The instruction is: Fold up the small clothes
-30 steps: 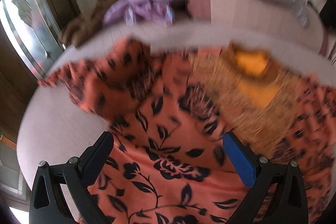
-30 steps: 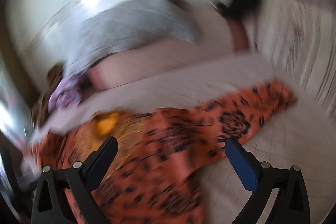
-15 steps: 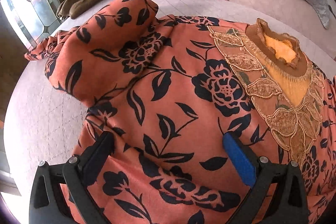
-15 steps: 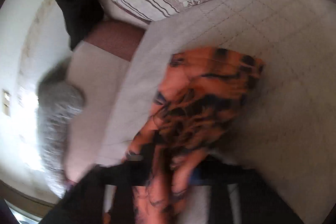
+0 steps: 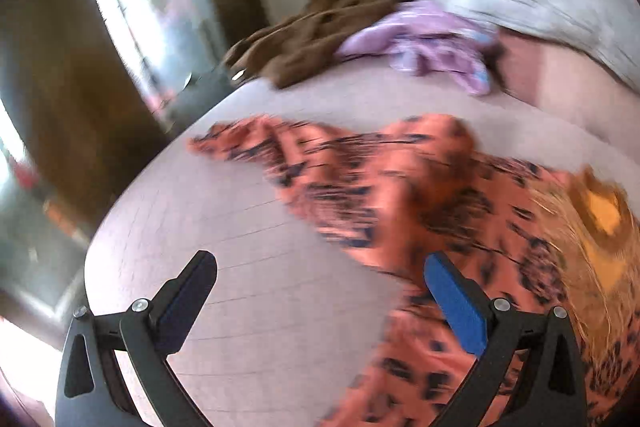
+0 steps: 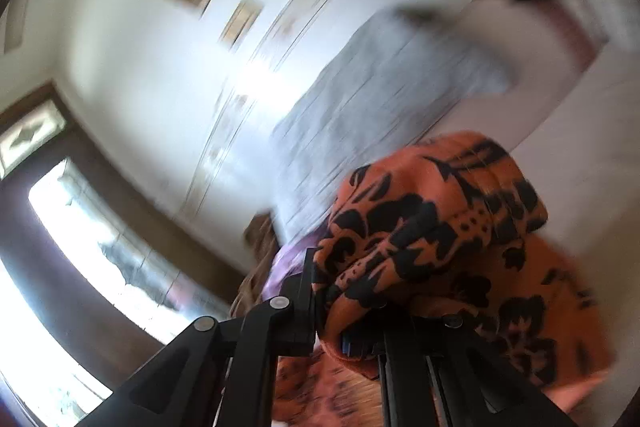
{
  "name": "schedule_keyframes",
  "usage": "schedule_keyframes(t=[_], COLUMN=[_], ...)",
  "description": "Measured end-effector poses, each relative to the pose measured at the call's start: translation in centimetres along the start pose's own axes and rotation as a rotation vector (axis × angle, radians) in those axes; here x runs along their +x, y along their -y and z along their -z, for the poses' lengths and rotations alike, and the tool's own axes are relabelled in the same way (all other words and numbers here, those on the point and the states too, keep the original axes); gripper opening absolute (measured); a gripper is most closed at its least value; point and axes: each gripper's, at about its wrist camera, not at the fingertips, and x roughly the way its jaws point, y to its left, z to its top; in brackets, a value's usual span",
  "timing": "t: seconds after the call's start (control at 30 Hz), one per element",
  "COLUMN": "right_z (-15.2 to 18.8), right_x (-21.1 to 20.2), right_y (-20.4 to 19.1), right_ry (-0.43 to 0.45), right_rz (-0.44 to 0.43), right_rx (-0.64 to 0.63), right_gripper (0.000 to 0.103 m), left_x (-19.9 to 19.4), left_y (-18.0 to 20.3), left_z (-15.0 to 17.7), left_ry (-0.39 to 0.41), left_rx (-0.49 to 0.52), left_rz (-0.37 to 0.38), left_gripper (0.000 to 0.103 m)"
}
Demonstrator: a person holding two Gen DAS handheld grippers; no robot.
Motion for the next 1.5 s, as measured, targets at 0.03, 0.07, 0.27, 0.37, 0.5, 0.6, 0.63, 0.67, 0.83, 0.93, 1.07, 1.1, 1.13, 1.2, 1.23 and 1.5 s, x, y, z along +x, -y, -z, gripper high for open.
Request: schedule_keyframes(t=[0.03,0.07,0.27,0.37,0.5,0.6,0.63,0.67,0.83,0.93,1.07,1.1,1.13,1.2,1.23,1.5], right_z=[1.1,2.6,10.7,13.9,15.9,15.4,15.2,14.9,15.7,18.4,20.8,20.9,21.0,21.4,21.7,21.8], right_x=[1.7,3.9,12.9,14.1,13.2,11.6,11.4,11.2,13.4,13.8,15.8,16.5,17.3,19.1,19.8,21.7], right_y=[-1.1,-2.4,-6.9,-6.9,-8.2,-8.3,-7.9,-7.4,-6.1,-6.8,-7.0,-7.0,-6.7,-5.6,-5.0,-4.0], right_ry=[-0.024,-0.045,-0.167,-0.198,-0.251,-0.21,-0.227,-0.241,-0.358,-0.424,-0.498,-0.516,-0.532,-0.604,-0.649,-0.66], right_rz=[-0.008,-0.015,0.112,0.081,-0.013,-0.014,-0.02,-0.029,0.132,0.197,0.319,0.342,0.364,0.44,0.447,0.419], right_rx=[0.004,0.014,0.001,0.026,-0.061,-0.134,-0.136,-0.123,-0.146,-0.246,-0.371,-0.401,-0.443,-0.521,-0.533,-0.515], right_gripper=[0.008,0.009,0.063,0.093,0.093,0.09,0.088,0.083,0.062,0.062,0.063,0.066,0.069,0.073,0.073,0.068], left_x=[0.9,1.5,4.5,4.8,4.8,5.1,5.1,5.0,5.2,5.7,6.0,6.1,6.2,6.6,6.8,11.3], left_y=[-1.4,-2.9,-7.7,-9.7,-11.5,-12.3,-12.4,-12.4,-12.6,-13.5,-14.2,-14.2,-14.2,-14.5,-14.7,-16.7], left_z=[-0.2,-0.4,-1.6,-1.8,-1.9,-2.0,-1.9,-2.0,-2.0,-1.9,-1.7,-1.8,-1.8,-1.9,-2.0,-2.4], left_ry=[-0.015,-0.032,-0.075,-0.086,-0.083,-0.097,-0.101,-0.102,-0.116,-0.135,-0.145,-0.148,-0.152,-0.16,-0.167,-0.267], left_rx=[-0.027,-0.058,-0.167,-0.204,-0.249,-0.289,-0.295,-0.295,-0.303,-0.339,-0.36,-0.359,-0.358,-0.366,-0.379,-0.524], left_rz=[-0.004,-0.019,-0.081,-0.074,-0.1,-0.084,-0.076,-0.063,-0.045,-0.048,-0.05,-0.046,-0.044,-0.045,-0.042,0.146], left_gripper=[0.103,0.103,0.103,0.103,0.103,0.103,0.103,0.103,0.103,0.103,0.103,0.103,0.103,0.103,0.103,0.103])
